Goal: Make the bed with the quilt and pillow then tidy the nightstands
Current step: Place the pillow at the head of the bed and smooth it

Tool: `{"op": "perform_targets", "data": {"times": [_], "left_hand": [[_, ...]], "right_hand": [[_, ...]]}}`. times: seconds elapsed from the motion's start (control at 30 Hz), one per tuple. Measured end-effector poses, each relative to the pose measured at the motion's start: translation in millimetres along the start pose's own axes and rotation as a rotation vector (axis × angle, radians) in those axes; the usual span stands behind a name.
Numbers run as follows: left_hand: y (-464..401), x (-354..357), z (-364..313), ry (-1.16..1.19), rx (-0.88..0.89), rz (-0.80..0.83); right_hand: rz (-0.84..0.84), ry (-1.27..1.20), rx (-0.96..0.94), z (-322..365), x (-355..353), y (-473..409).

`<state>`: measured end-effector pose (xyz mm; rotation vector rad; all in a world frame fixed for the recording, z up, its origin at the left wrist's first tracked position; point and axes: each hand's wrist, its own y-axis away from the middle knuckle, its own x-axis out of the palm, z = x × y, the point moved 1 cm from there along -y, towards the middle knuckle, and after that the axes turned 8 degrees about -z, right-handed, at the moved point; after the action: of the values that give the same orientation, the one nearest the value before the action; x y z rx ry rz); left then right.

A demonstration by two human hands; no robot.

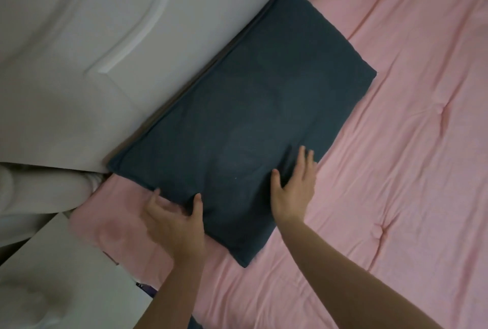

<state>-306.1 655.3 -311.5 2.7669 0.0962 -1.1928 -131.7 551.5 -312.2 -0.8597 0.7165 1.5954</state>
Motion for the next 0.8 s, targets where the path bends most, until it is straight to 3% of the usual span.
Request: {"op": "perform_targets", "data": {"times": [0.03,0.1,0.17,0.27,0.5,0.7,0.8], "left_hand": [[-4,-3,-4,-0.052,0.227,-0.026],[-14,-1,-19,-0.196,0.564,0.093],[-27,13,-24,-0.406,0.721,0.241],[-46,26,-13,-0.563,0.759,0.357],[-29,23,18,-0.672,0.738,0.405],[2,2,27,-0.545,0.582,0.61],[23,-24,28,-0.602,0.573,0.653]], "right_hand": [[0.065,0.043,-0.112,5,5,5],[0.226,0.15,-0.293,14,17,17],[0.306,0.234,-0.386,19,27,26],[0.327,0.249,-0.39,17,34,28],[0.401,0.393,-0.565,-14,25,62],[0.641,0.429,-0.654,-26,-1,92],[0.826,0.407,-0.642,-25,-19,105]]}}
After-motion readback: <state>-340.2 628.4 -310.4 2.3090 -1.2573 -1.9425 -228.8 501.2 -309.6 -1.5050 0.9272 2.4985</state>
